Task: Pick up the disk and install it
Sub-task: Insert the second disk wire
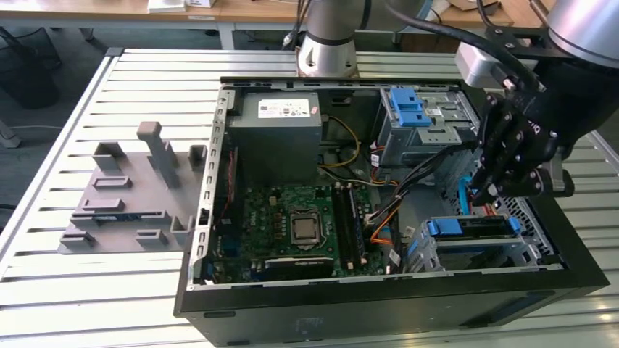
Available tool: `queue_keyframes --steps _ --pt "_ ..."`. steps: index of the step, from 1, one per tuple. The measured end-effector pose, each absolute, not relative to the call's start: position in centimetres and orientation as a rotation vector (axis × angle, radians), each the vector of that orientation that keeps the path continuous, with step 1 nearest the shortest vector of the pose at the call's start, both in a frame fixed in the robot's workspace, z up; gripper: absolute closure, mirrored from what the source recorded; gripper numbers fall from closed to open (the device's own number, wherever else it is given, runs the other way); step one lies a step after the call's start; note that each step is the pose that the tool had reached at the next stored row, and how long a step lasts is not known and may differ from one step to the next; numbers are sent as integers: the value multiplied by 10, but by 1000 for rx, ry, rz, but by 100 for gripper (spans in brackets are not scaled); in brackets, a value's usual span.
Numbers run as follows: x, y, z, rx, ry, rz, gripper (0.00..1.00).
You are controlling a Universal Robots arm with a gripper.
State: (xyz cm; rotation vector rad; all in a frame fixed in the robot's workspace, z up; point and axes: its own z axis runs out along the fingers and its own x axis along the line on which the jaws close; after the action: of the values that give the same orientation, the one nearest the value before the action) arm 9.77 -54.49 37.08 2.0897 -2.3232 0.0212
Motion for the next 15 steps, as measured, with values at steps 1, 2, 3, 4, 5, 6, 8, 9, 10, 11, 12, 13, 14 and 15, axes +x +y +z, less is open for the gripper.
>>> queue_keyframes --steps 1,2,3,4,5,6,8,9,10,11,12,13,14,15 --pt "97 -545 371 2090 -2323 21 75" --pt "97 -545 371 2090 -2323 21 75" --pt "97 -545 371 2090 -2323 21 75" --pt "97 -545 371 2090 -2323 21 75" --pt "97 -545 371 2090 -2323 21 75" --pt "97 -545 371 2090 -2323 21 75" --pt "97 -545 370 2090 -2323 21 75" --pt "97 -545 369 2090 -2323 21 75" --pt "97 -546 368 2090 -2323 21 75" --pt "97 -546 367 2090 -2324 20 75" --pt "97 -546 366 2091 -2324 19 75" --pt "97 -546 365 2091 -2324 19 75" --pt "97 -546 364 2091 -2325 18 75" --pt "97 -546 364 2091 -2325 17 75"
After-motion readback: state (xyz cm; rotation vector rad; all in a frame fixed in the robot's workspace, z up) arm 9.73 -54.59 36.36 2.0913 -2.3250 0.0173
